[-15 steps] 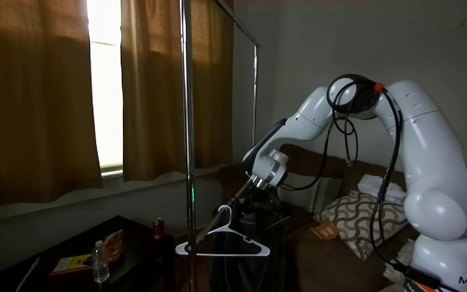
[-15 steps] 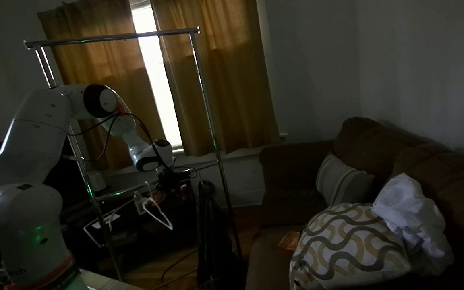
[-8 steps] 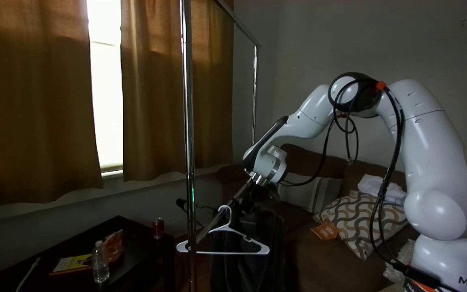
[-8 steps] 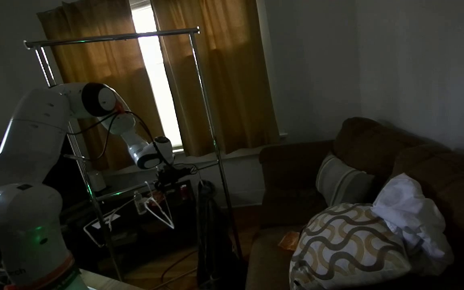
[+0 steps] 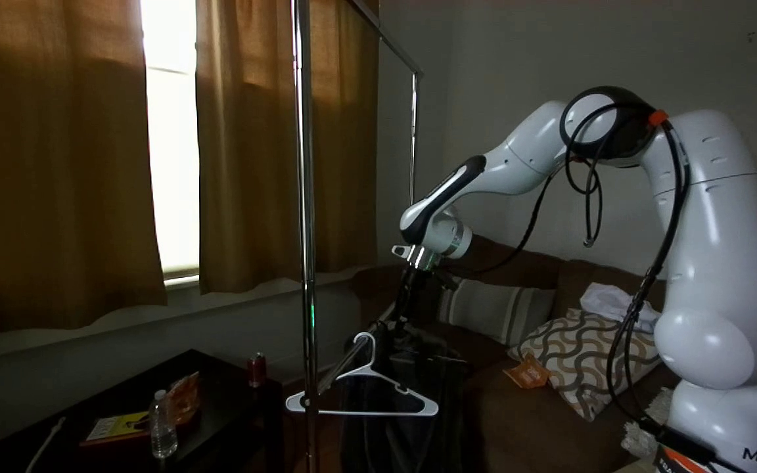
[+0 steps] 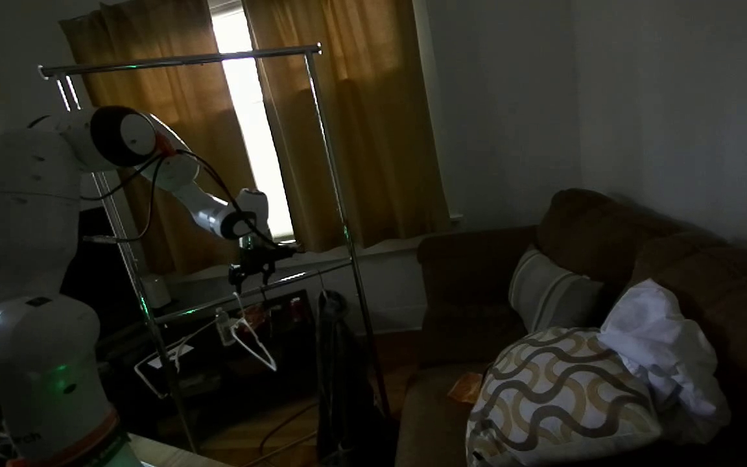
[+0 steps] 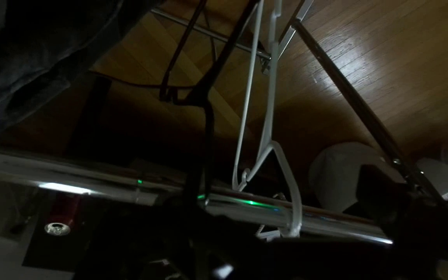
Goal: Hang the white and black coat hanger on the bottom railing
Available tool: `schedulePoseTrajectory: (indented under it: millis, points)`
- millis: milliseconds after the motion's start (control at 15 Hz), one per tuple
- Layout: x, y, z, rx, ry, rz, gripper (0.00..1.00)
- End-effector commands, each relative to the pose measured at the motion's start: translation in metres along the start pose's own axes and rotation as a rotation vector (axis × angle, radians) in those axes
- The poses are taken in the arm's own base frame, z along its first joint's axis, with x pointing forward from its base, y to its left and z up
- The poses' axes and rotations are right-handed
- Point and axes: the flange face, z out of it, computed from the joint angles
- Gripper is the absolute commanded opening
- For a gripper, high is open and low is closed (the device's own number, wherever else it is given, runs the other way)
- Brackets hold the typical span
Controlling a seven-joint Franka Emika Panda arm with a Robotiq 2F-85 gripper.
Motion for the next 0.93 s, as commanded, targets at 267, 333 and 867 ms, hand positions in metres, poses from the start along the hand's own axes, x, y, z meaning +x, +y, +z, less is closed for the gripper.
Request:
schedulePoseTrajectory:
  millis: [267, 333, 867]
  points:
    - [0.017, -0.036, -0.106, -0.039, -0.137, 0.025, 1.00]
    - [0.018, -0.039, -0.117, -0.047, -0.149, 0.027, 1.00]
    - [0.043, -0.075, -0.201, -0.138, -0.151, 0.025, 1.00]
